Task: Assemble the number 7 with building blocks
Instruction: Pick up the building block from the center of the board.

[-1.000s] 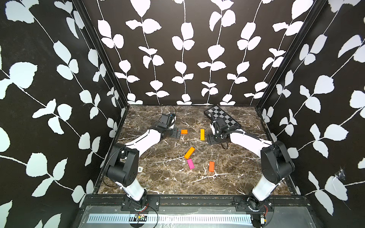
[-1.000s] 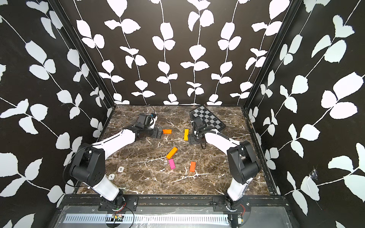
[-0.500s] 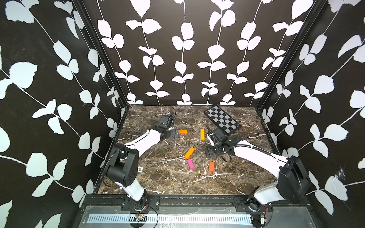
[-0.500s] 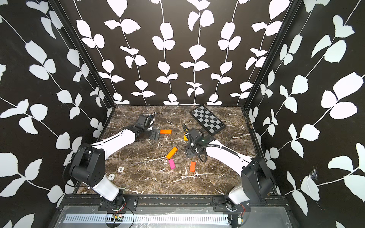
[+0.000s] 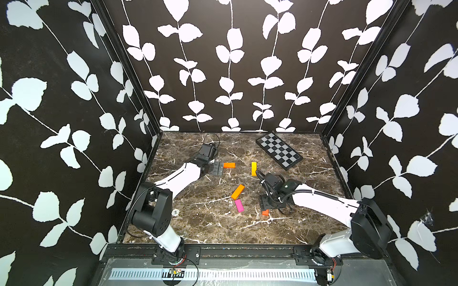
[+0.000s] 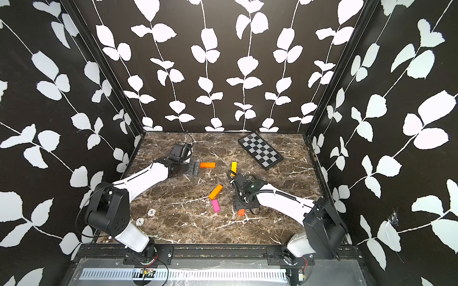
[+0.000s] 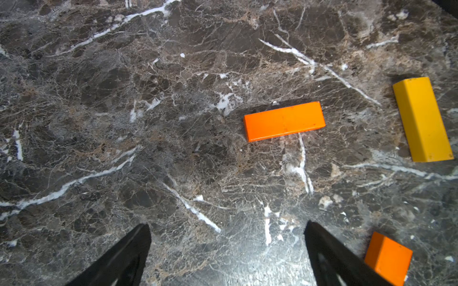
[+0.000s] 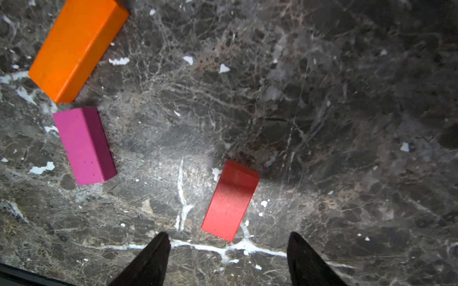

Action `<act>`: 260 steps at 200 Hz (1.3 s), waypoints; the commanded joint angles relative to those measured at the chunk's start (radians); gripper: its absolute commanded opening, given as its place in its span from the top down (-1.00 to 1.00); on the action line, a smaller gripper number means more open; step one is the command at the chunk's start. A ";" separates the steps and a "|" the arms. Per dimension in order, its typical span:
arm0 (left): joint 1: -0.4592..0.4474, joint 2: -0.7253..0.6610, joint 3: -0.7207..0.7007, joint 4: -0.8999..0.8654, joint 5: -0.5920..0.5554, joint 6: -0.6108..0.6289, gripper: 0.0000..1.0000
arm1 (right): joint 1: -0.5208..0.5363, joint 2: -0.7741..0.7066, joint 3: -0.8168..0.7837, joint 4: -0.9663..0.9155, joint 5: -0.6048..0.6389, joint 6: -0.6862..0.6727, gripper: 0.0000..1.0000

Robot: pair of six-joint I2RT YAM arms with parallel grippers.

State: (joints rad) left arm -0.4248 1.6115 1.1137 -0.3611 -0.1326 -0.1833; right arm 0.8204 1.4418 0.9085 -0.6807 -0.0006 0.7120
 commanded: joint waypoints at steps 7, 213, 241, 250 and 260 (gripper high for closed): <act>0.000 -0.028 -0.017 -0.015 -0.014 -0.008 -0.96 | 0.013 0.007 -0.009 0.003 0.001 0.077 -0.42; -0.002 -0.025 -0.034 0.017 -0.003 -0.041 -0.84 | 0.011 0.142 -0.017 0.074 0.006 0.095 -0.04; -0.001 -0.034 -0.037 0.014 -0.016 -0.036 -0.84 | 0.011 0.150 -0.009 0.071 0.002 0.086 0.06; -0.001 -0.037 -0.038 0.014 -0.020 -0.037 -0.84 | 0.010 0.150 -0.004 0.066 0.003 0.083 0.14; -0.001 -0.041 -0.040 0.016 -0.023 -0.036 -0.85 | 0.008 0.150 0.001 0.061 0.005 0.077 0.20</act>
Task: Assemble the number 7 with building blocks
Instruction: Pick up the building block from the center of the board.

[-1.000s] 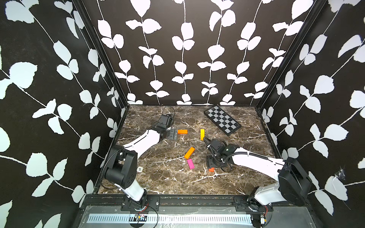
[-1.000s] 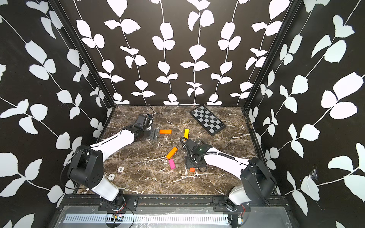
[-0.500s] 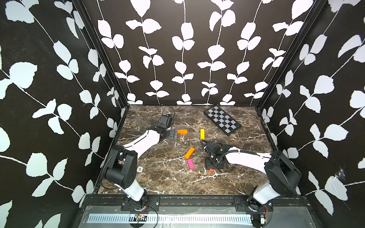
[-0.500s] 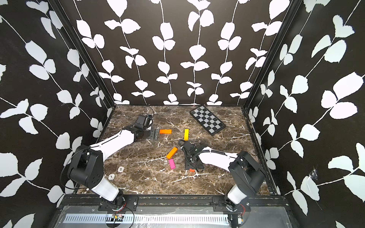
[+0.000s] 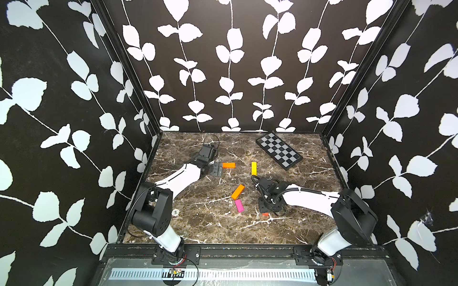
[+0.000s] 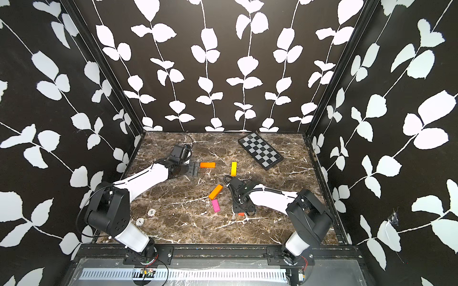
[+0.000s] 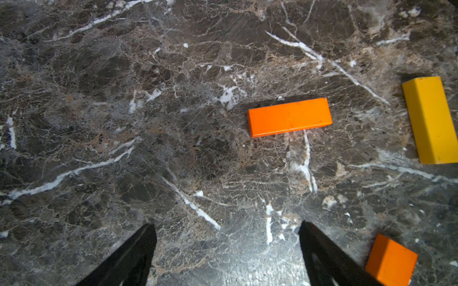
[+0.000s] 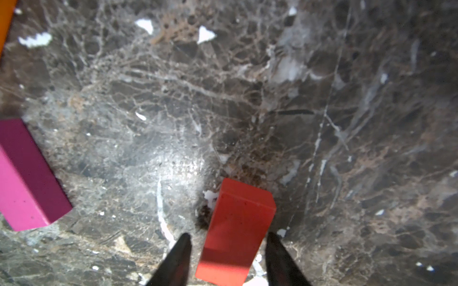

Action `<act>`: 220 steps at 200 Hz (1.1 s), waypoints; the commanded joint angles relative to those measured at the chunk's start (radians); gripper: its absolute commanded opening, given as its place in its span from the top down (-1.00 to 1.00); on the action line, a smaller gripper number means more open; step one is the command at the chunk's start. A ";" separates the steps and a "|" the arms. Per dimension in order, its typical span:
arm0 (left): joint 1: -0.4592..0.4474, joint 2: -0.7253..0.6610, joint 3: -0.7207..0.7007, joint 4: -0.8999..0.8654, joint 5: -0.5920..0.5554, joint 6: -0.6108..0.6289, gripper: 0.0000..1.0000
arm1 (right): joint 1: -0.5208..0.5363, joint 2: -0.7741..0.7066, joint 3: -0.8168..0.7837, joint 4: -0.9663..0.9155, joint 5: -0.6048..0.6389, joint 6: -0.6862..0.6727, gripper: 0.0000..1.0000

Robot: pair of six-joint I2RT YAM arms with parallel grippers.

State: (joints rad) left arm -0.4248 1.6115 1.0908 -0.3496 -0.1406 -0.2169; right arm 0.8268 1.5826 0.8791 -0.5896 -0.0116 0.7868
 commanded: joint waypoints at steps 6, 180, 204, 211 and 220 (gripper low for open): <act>-0.001 -0.042 -0.018 0.004 -0.017 -0.002 -0.84 | 0.002 0.038 0.035 -0.035 0.019 -0.001 0.23; 0.000 -0.039 -0.018 0.013 -0.015 -0.001 -0.88 | -0.013 -0.061 0.147 -0.044 0.174 -0.252 1.00; 0.000 -0.038 -0.018 0.015 -0.011 -0.002 -0.91 | -0.039 -0.055 0.179 -0.049 0.177 -0.302 1.00; 0.000 -0.039 -0.018 0.016 -0.010 -0.002 -0.93 | -0.049 -0.053 0.190 -0.049 0.172 -0.320 1.00; 0.000 -0.042 -0.018 0.016 -0.013 -0.001 -0.94 | -0.060 -0.049 0.205 -0.050 0.167 -0.348 1.00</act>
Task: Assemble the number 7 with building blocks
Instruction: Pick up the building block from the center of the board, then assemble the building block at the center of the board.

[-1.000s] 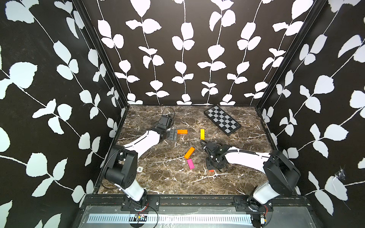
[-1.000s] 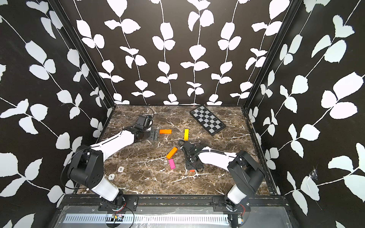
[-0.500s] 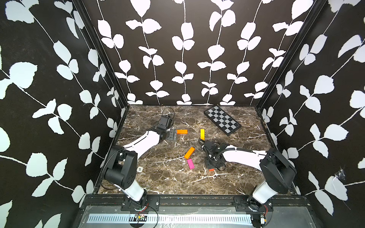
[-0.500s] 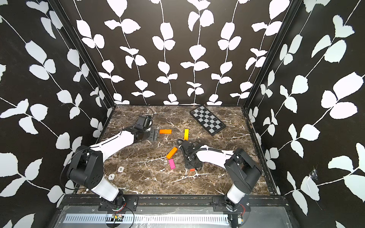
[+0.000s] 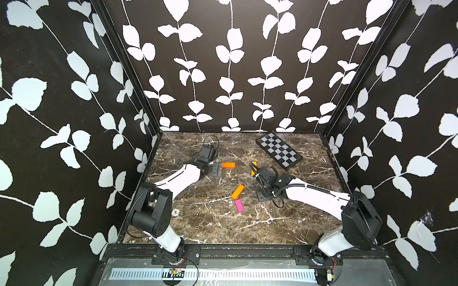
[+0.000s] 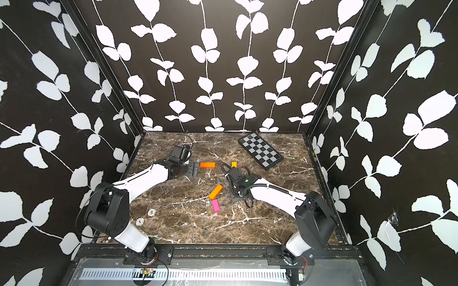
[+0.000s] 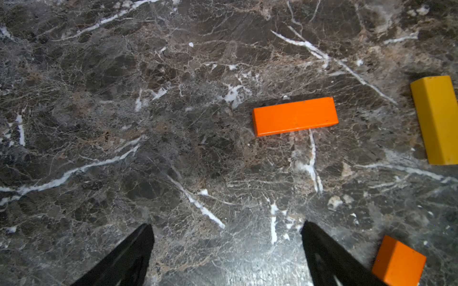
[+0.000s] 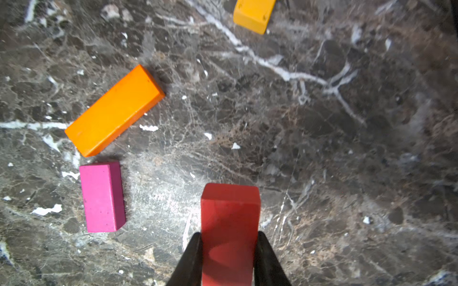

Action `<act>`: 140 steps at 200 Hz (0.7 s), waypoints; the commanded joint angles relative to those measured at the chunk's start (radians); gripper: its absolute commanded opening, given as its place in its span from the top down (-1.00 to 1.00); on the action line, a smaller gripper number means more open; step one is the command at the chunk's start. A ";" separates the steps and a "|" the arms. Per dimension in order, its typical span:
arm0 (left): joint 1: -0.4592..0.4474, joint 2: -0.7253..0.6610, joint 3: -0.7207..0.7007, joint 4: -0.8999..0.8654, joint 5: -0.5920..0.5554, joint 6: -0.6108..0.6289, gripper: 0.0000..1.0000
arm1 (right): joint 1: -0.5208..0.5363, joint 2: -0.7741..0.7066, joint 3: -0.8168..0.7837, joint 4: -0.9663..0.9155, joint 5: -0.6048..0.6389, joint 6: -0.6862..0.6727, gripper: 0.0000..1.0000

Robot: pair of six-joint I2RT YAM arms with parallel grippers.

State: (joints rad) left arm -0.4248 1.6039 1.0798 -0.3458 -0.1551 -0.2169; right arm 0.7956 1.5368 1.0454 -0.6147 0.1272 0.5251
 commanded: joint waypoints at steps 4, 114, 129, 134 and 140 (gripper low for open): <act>0.000 -0.036 -0.007 0.013 0.000 -0.001 -0.95 | -0.033 -0.001 0.046 -0.025 0.026 -0.098 1.00; 0.075 -0.064 -0.053 0.063 0.098 -0.060 -0.98 | -0.083 0.138 0.237 0.011 0.064 -0.570 1.00; 0.087 -0.070 -0.061 0.072 0.117 -0.075 -0.98 | -0.082 0.151 0.251 0.028 0.083 -0.620 1.00; 0.093 -0.070 -0.065 0.073 0.123 -0.083 -0.98 | -0.083 0.157 0.257 0.032 0.091 -0.634 1.00; 0.102 -0.069 -0.068 0.074 0.127 -0.097 -0.98 | -0.083 0.162 0.260 0.036 0.100 -0.650 1.00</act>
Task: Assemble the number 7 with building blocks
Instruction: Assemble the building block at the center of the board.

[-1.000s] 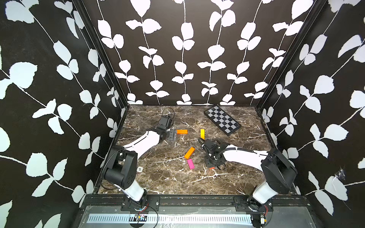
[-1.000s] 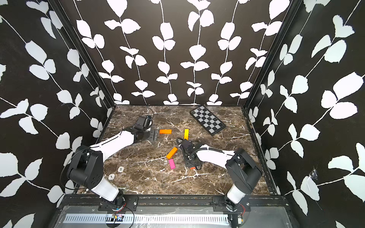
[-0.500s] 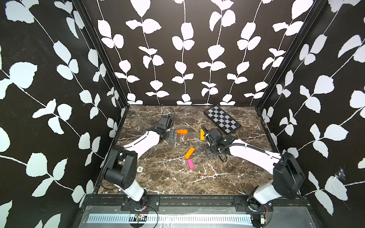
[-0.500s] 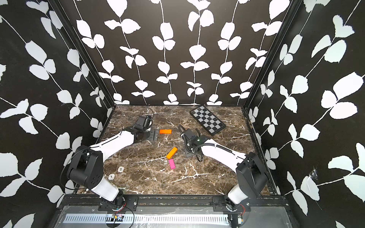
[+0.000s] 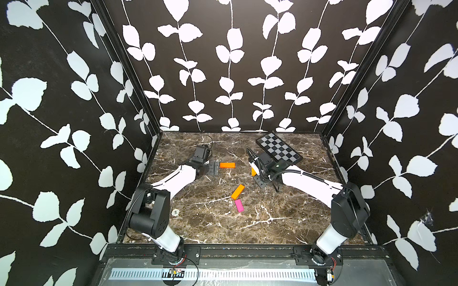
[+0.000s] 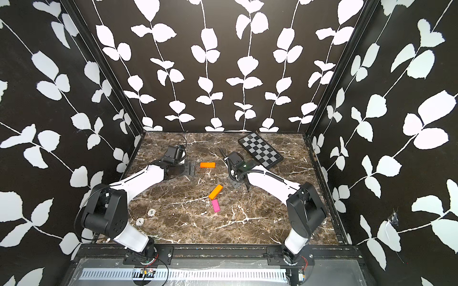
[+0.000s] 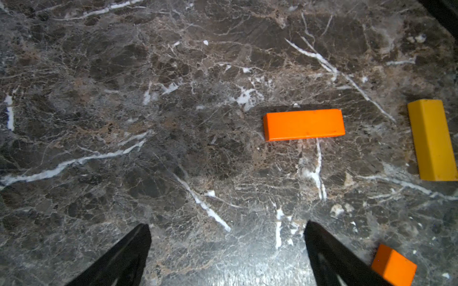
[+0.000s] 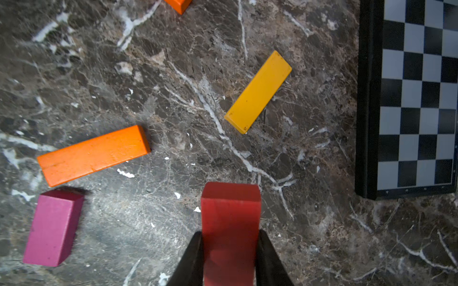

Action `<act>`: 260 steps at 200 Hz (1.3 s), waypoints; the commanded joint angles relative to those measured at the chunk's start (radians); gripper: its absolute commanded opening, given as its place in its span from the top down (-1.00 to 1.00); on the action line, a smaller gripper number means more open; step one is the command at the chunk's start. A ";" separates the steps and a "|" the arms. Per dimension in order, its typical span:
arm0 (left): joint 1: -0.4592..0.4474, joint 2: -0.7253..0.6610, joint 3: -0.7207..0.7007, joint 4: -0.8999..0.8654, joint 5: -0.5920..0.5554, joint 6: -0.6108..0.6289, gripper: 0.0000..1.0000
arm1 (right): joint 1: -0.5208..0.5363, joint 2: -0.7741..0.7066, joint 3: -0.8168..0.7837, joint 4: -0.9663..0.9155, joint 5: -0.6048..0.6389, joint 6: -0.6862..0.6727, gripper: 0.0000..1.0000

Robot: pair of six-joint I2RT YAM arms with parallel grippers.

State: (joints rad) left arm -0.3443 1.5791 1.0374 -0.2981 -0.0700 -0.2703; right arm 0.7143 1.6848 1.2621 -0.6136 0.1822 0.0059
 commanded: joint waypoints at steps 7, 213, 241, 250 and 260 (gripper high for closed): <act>0.033 -0.043 -0.029 0.027 0.052 -0.057 -0.98 | -0.002 0.022 0.043 0.039 0.053 -0.151 1.00; 0.077 -0.080 -0.074 0.044 0.093 -0.075 -0.98 | -0.011 0.394 0.445 0.074 -0.055 -0.465 1.00; 0.077 -0.077 -0.077 0.044 0.096 -0.076 -0.98 | -0.027 0.428 0.483 0.069 -0.062 -0.373 1.00; 0.079 -0.077 -0.077 0.045 0.099 -0.076 -0.98 | -0.031 0.438 0.497 0.063 -0.071 -0.350 1.00; 0.078 -0.077 -0.077 0.045 0.100 -0.076 -0.98 | -0.032 0.447 0.515 0.050 -0.080 -0.341 1.00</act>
State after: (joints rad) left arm -0.2722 1.5326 0.9764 -0.2592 0.0181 -0.3416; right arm 0.6975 2.1132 1.7260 -0.5400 0.1322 -0.4023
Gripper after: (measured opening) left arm 0.991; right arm 0.292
